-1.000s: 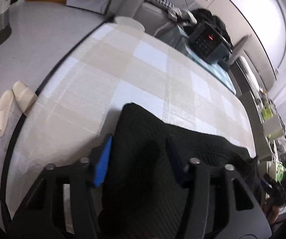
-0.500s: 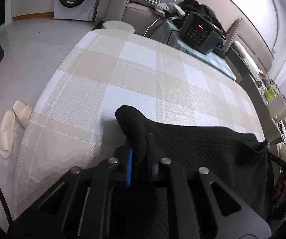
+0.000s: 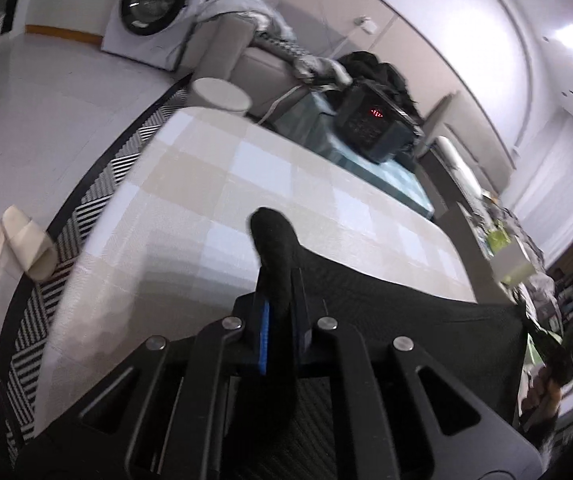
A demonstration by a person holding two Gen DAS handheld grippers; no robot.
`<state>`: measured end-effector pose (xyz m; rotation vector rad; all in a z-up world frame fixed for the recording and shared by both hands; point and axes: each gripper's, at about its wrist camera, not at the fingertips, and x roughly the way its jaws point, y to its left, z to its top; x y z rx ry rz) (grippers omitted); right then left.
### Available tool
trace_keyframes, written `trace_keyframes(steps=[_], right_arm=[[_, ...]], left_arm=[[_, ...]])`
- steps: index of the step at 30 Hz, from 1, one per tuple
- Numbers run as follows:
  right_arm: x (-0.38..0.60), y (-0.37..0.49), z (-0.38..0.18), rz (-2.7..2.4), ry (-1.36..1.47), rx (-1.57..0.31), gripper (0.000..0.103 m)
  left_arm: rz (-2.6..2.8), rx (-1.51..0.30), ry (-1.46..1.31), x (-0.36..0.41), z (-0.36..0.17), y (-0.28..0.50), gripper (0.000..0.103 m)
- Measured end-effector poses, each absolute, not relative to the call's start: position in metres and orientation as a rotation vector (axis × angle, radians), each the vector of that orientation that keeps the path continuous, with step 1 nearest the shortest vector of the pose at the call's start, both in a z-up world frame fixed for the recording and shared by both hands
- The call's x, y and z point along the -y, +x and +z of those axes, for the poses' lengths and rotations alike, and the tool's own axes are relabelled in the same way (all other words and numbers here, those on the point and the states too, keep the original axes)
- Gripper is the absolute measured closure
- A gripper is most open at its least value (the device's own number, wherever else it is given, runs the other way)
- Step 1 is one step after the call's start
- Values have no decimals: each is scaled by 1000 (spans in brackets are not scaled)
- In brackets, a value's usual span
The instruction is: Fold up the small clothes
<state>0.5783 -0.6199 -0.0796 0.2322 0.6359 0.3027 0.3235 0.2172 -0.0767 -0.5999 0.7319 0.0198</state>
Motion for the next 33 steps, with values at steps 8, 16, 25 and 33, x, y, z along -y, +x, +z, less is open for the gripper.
trace_keyframes(steps=[8,16,25,33], right_arm=[[627,601,-105,201,255,-773,99],[610,583,-126,288,217,-924,46],[591,603,-160,260,167,-966,49],[583,586,-139,299,88,-818,98]], left_arm=[[142,-899,-596,-227,-113,342,86],[188,-864,-600,-235,-103,328,52],[205,-899,-615,-241,-109,313,51],[211,-878,-612,-240,-100,287,41]])
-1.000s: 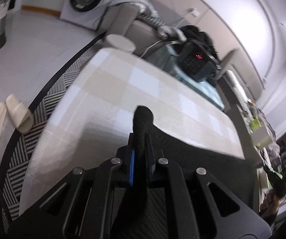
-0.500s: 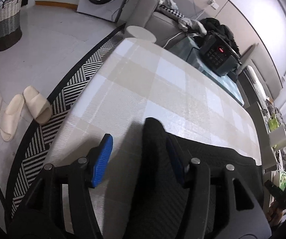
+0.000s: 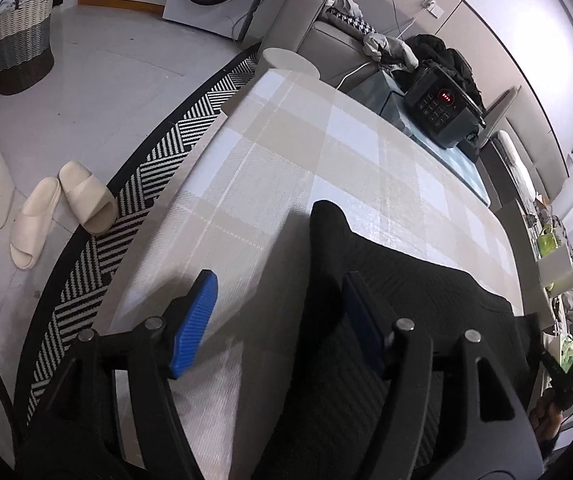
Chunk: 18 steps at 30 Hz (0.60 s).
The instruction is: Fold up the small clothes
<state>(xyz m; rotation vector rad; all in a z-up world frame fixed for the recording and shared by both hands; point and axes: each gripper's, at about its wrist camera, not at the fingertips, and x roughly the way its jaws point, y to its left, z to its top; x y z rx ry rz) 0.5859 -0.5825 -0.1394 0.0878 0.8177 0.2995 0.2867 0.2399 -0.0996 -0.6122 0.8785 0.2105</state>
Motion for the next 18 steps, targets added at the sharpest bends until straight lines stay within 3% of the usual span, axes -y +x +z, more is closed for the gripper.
trace_keyframes(steps=[4,9,13,16,18], right_arm=[[597,580,-120,231,105,-738,98],[597,593,-141,153,88,-816,98],[597,586,-149,128,82,-878,80],[601,554,-132,168,102,-809,58],[603,532,-121,203,131,-777,51]], left_arm=[[214,-868,-601,-239,-93,274,41],[243,-888,-601,-242,-93,256,40],[257,-896,-591,-243,-92,232,38],[271,-881,-539,-235,-83,208,27],[260,-858,-497,-224,-73,191,19]])
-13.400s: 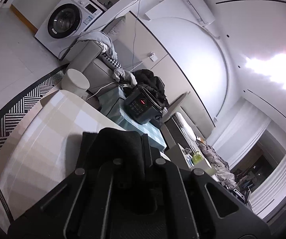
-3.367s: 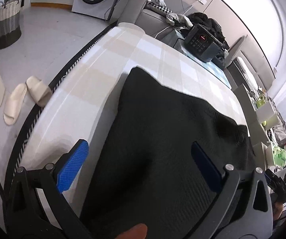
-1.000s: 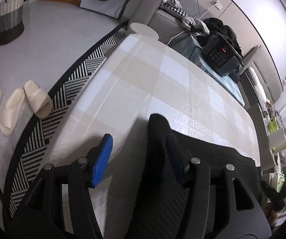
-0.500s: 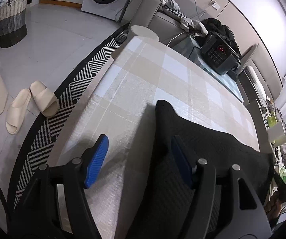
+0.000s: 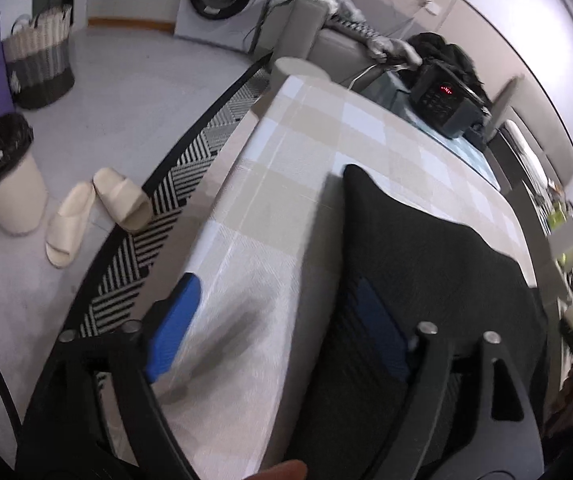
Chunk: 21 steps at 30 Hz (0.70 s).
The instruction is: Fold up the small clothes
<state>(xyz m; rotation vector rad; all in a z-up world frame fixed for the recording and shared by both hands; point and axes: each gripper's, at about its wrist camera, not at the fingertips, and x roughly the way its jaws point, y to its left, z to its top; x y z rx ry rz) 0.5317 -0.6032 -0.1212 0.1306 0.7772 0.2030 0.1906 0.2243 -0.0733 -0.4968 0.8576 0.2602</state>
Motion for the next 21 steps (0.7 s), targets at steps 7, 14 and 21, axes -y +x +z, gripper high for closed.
trace_keyframes(steps=[7,14,21], right_arm=[[607,447,-99,243,182,-741,16],[601,376,-92,233,145,-709,10],[568,330,-111,301,-11,-750,6]], left_arm=[[170,-764,-357,-163,-34,136,1],[54,-737,-302,-99,-19,96,1],[-1,-775,-289,-57,-36,66,1]])
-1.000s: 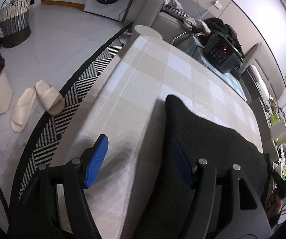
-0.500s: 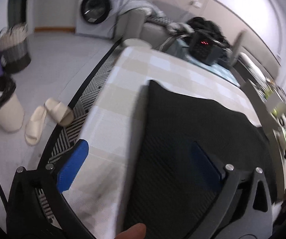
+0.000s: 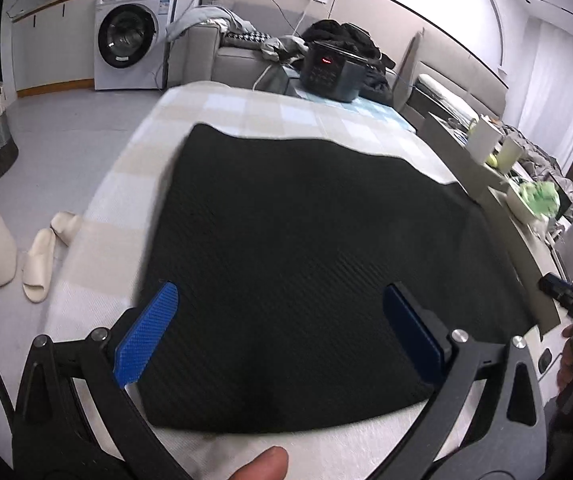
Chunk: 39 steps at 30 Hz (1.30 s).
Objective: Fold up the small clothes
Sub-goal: 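Grasp the folded black sweater edge with the right gripper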
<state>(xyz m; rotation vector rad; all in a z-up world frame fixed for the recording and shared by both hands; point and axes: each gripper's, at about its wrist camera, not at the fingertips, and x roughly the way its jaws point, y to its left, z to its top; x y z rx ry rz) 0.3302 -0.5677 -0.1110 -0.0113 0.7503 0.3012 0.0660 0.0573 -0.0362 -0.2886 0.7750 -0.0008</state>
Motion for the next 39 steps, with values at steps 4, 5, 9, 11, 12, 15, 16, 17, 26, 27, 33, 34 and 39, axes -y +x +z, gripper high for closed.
trace_keyframes(steps=[4,5,9,11,12,15,16,17,26,27,33,34,39], right_arm=[[537,315,-138,355,-50,-796,6],[527,312,-145,365,-62,-805,6],[494,310,-164,416,-91,-829,6],[480,307,-172,440,-119,-828,6],[475,307,-176,453,-132,-837,6],[471,305,-186,429,-204,-839,6],[475,305,-187,418,-212,-840,6],[483,305,-187,403,-208,-839,6],[536,310,-180,355,-194,-835,6],[539,314,-178,359,-196,-836,6],[575,314,-171,224,-208,-854,6],[588,317,-174,187,-188,-880,6],[631,324,-178,277,98,-946,23]], left_arm=[[-37,-795,-248,-36,-49,48,1],[-40,-796,-229,-30,-52,45,1],[-89,-820,-190,-9,-63,43,1],[-117,-846,-193,-4,-73,45,1],[-127,-860,-194,-2,-78,45,1],[-130,-893,-176,-1,-91,45,1],[-130,-896,-165,-1,-94,44,1],[-134,-898,-150,0,-96,41,1],[-140,-891,-31,7,-105,31,1],[-135,-892,-17,9,-106,32,1],[-135,-885,-5,9,-104,32,1],[-135,-883,-5,9,-103,32,1],[-133,-876,-48,4,-101,32,1]])
